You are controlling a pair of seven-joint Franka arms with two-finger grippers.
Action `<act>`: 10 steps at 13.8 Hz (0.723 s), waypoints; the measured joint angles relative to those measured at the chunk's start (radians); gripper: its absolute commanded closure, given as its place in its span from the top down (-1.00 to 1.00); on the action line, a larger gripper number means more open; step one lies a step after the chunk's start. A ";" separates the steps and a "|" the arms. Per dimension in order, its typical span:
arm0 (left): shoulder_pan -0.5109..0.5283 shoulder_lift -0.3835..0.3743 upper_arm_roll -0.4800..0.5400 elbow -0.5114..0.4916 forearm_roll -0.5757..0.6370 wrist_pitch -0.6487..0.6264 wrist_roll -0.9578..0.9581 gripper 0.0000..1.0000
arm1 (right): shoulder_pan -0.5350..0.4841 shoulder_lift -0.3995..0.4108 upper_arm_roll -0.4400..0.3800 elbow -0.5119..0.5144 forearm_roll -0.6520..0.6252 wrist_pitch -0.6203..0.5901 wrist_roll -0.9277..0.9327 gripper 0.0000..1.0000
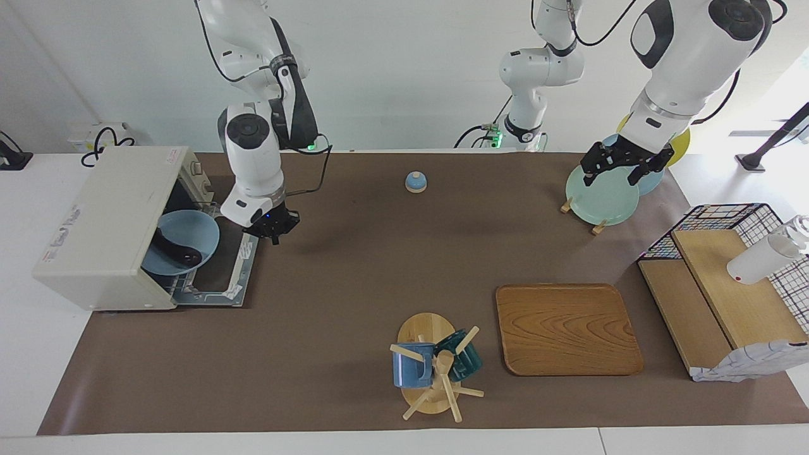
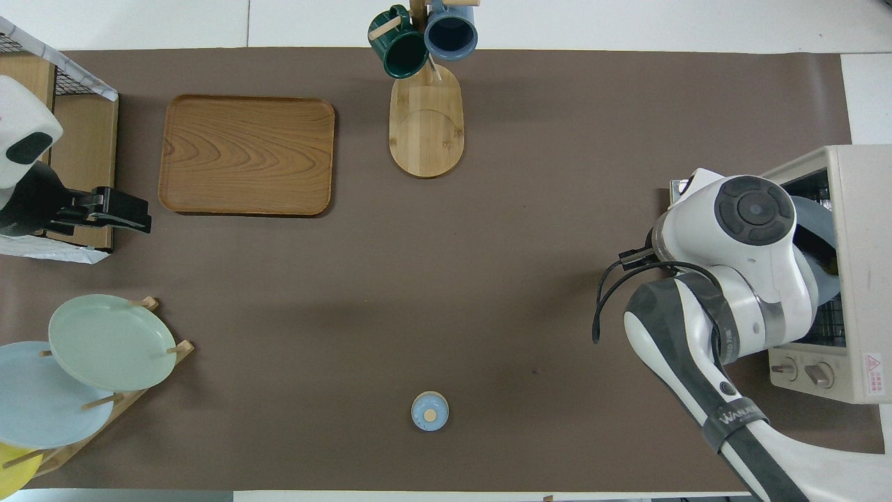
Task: Put eggplant into oven
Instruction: 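Withdraw the right gripper from the oven and move to the door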
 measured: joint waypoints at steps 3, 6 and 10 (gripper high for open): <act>0.000 0.000 0.000 0.000 0.000 0.000 0.000 1.00 | -0.028 0.053 -0.005 -0.013 -0.002 0.017 0.001 -1.00; 0.000 0.000 0.000 0.000 0.000 0.000 0.000 1.00 | -0.032 0.064 -0.006 -0.013 -0.056 0.017 0.011 -1.00; 0.000 0.000 0.000 0.000 0.000 0.000 0.000 1.00 | -0.044 0.065 -0.006 -0.025 -0.099 0.017 0.033 -1.00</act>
